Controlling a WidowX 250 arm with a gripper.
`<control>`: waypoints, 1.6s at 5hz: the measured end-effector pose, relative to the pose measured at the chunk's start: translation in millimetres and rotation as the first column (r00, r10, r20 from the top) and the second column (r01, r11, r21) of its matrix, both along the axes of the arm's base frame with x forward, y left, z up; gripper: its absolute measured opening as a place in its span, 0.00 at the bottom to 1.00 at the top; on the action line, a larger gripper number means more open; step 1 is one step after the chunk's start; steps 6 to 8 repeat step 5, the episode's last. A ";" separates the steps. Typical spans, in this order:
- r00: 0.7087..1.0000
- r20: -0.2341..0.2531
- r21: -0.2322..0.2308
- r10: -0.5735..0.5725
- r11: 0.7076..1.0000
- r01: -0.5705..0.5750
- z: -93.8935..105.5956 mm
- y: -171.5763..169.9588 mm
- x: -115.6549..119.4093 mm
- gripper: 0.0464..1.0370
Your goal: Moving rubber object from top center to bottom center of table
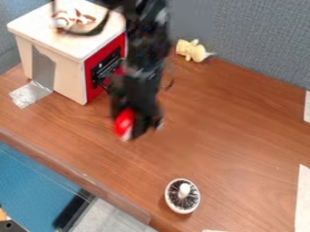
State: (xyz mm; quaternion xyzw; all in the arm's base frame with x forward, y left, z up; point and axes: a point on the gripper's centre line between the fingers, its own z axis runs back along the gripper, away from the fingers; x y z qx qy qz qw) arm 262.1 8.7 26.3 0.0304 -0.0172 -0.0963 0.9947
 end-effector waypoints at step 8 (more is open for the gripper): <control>1.000 0.021 -0.014 0.013 1.000 -0.013 -1.7 17.2 -24.3 0.97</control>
